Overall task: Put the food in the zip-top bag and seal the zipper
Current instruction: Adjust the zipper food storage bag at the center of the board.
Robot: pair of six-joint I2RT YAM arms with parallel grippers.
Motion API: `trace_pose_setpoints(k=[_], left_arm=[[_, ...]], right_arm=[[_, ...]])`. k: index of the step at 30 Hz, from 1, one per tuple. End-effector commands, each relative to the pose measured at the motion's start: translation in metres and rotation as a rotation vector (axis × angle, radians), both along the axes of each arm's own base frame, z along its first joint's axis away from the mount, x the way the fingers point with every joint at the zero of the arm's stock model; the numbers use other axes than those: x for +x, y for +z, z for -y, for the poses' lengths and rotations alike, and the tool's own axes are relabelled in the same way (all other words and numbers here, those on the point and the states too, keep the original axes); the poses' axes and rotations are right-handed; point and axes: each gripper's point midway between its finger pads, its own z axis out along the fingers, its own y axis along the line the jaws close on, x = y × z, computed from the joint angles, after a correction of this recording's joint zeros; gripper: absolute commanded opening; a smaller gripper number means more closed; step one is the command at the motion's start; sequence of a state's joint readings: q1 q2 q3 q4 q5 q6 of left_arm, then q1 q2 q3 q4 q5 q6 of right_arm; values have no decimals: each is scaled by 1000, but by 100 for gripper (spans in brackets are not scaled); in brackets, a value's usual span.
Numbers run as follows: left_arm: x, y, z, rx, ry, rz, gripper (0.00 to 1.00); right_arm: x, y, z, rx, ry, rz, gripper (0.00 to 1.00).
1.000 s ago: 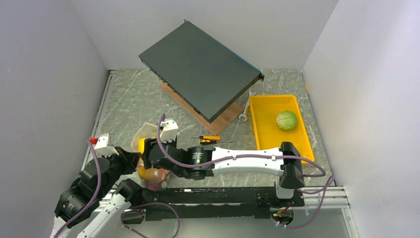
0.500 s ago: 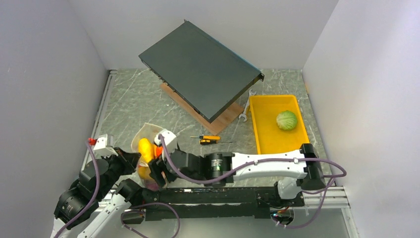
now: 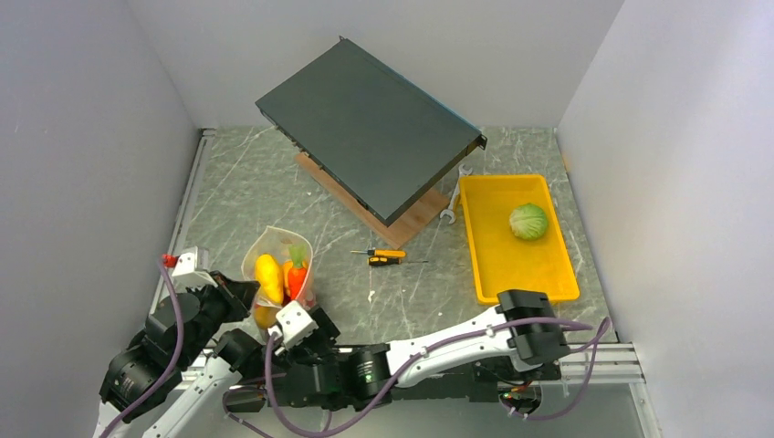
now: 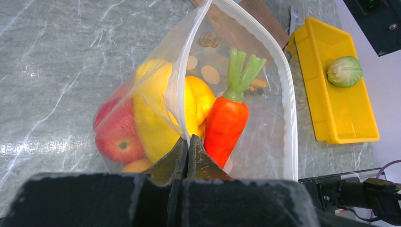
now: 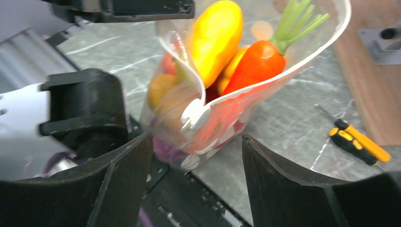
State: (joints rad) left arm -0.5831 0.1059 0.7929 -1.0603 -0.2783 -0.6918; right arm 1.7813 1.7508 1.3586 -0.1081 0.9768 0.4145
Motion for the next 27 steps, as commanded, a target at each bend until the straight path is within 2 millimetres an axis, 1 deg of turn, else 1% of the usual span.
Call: trace_pose_setpoints(k=[1, 4, 6, 7, 8, 9, 10, 11, 12, 15, 16, 17, 18, 19, 20, 21, 23, 24, 25, 27], left_arm=[[1, 8, -2, -15, 8, 41, 0], [1, 8, -3, -16, 12, 43, 0], [1, 9, -3, -17, 15, 41, 0], [1, 8, -3, -16, 17, 37, 0], [2, 8, -3, -16, 18, 35, 0], [2, 7, -3, -14, 21, 31, 0], [2, 6, -4, -13, 28, 25, 0], [1, 6, -6, -15, 39, 19, 0], [0, 6, -8, -17, 48, 15, 0], [-4, 7, -17, -42, 91, 26, 1], [-6, 9, -18, -57, 95, 35, 6], [-8, 11, -18, -74, 93, 45, 15], [-10, 15, -17, -94, 83, 60, 29], [-14, 20, -15, -117, 65, 73, 41], [-18, 26, -14, -140, 52, 85, 50], [-22, 34, -12, -160, 31, 102, 57], [-31, 55, -8, -188, -28, 154, 68], [-35, 67, -5, -193, -63, 182, 71], [-38, 79, -1, -193, -100, 202, 73], [-43, 99, 8, -163, -179, 230, 75]], right_arm=[[29, 30, 1, 126, -188, 110, 70], [29, 31, -9, 188, -139, 103, 67], [30, 32, -14, 210, -116, 108, 58], [29, 31, -19, 213, -85, 112, 50], [30, 29, -25, 210, -48, 112, 32], [27, 25, -33, 203, 13, 101, 19], [27, 22, -38, 191, 44, 93, 12], [30, 19, -38, 174, 54, 89, 4], [33, 18, -37, 160, 65, 88, 0], [37, 18, -32, 139, 163, 88, 0], [36, 19, -30, 140, 222, 89, 0], [40, 20, -26, 146, 269, 89, 0], [39, 21, -25, 149, 335, 87, 0], [42, 21, -22, 138, 396, 83, 0], [40, 20, -20, 120, 479, 77, 0], [38, 20, -18, 93, 563, 84, 0], [39, 19, -10, 39, 647, 107, 0], [41, 18, -6, 16, 681, 110, 0], [42, 22, -2, 6, 714, 111, 0], [50, 27, 8, -11, 753, 104, 0]])
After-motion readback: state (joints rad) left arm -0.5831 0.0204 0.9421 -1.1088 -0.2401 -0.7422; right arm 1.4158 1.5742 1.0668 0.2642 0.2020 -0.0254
